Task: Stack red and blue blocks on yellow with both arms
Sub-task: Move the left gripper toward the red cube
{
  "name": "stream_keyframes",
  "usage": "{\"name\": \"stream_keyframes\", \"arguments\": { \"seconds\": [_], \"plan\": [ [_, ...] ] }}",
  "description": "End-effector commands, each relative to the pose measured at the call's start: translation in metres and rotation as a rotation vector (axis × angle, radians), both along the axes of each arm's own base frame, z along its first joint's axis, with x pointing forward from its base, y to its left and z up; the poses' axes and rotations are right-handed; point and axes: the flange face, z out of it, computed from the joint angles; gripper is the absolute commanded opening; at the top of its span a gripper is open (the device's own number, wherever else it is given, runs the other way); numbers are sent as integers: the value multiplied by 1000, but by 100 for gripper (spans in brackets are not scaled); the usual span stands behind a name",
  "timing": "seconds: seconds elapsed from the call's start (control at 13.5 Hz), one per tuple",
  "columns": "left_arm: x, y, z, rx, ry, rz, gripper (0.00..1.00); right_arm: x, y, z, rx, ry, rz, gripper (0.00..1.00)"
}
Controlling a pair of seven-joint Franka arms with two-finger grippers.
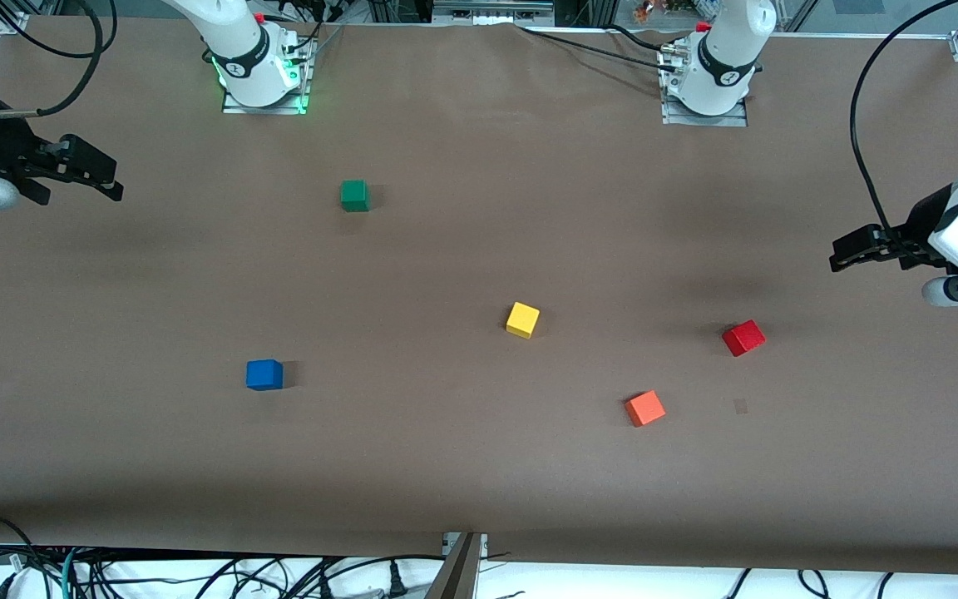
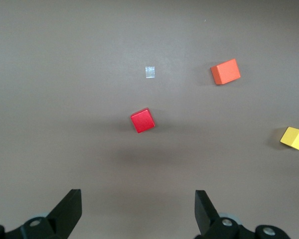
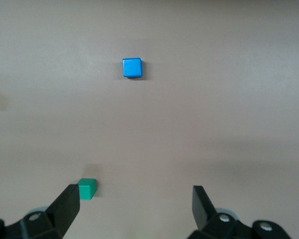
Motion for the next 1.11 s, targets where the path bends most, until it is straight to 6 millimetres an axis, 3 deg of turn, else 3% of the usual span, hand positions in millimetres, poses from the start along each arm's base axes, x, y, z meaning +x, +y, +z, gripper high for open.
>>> {"name": "stream_keyframes", "arguments": {
  "seconds": [0.0, 0.3, 0.59, 0.89, 1.03],
  "plan": [
    [4, 4, 6, -5, 0, -14, 100, 2, -3, 4, 7, -3, 10, 100],
    [7, 7, -6, -5, 27, -15, 100, 1, -6, 5, 9, -5, 6, 100],
    [29, 16, -58, 19, 75, -6, 100, 2, -10, 3, 8, -2, -2, 100],
    [69, 33, -180, 17, 99, 50, 100, 6, -10, 0, 12, 4, -5, 100],
    [69, 47, -223, 20, 105, 123, 100, 6, -9, 0, 5, 2, 1, 100]
  ]
}}
